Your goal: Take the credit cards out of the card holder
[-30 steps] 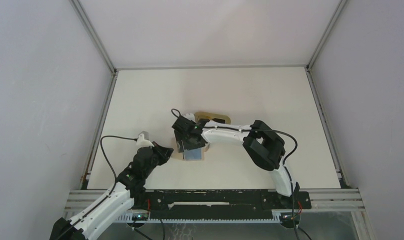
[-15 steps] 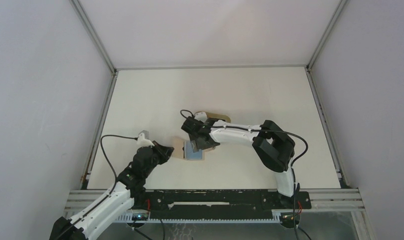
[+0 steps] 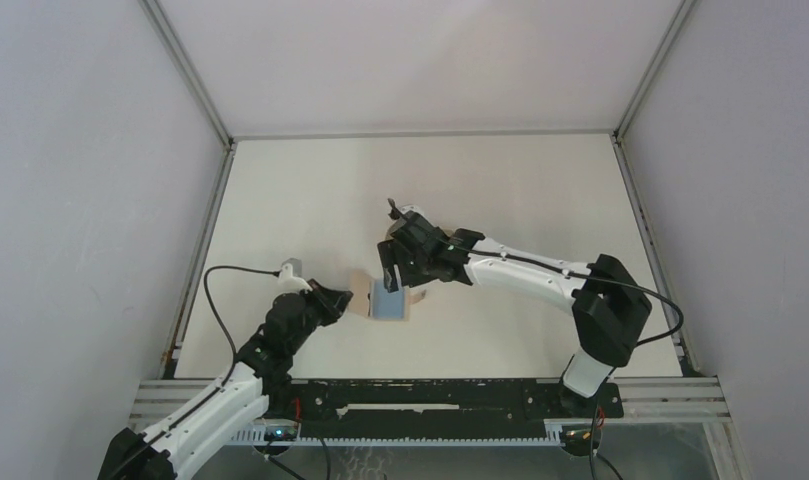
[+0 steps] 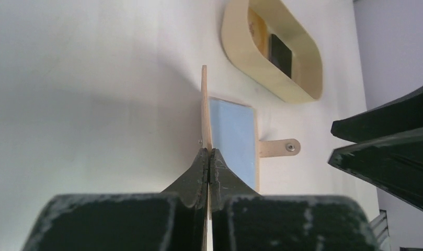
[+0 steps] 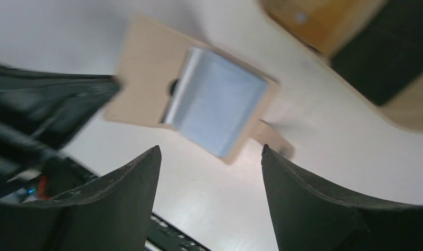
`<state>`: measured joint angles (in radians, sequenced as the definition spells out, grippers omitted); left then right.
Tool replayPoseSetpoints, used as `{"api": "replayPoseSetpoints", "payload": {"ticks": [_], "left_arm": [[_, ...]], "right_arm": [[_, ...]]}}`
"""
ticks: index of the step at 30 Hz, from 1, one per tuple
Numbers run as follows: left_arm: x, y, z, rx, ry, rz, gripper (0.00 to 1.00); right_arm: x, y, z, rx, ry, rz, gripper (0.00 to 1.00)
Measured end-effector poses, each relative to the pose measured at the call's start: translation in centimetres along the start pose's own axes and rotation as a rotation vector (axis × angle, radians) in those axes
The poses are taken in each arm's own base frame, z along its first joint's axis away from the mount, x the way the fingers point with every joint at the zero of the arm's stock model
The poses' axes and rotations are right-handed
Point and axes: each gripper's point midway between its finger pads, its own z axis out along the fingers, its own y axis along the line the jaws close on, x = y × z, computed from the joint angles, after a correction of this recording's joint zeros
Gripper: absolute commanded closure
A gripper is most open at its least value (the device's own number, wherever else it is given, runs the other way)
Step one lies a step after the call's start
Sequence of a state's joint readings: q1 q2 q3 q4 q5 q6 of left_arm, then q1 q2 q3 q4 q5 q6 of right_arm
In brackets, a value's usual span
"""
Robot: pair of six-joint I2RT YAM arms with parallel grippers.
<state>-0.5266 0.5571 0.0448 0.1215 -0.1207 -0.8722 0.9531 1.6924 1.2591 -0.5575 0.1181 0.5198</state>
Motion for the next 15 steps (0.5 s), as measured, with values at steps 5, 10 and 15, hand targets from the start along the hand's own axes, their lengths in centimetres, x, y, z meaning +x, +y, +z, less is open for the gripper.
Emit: {"api": "replayPoseSetpoints", "payload": {"ticks": [5, 10, 15], "left_arm": [[-0.1, -1.7, -0.1, 0.082, 0.014, 0.002, 1.00], [-0.6, -4.0, -0.5, 0.163, 0.032, 0.001, 1.00], [-2.4, -6.6, -1.0, 0.227, 0.009, 0.001, 1.00]], "right_arm": [[-1.9, 5.0, -1.8, -0.274, -0.050, -0.017, 0.22], [-2.2, 7.1, -2.1, -0.480, -0.071, 0.012, 0.23], [-3.0, 4.3, -1.0, -0.544, -0.103, 0.145, 0.22]]}}
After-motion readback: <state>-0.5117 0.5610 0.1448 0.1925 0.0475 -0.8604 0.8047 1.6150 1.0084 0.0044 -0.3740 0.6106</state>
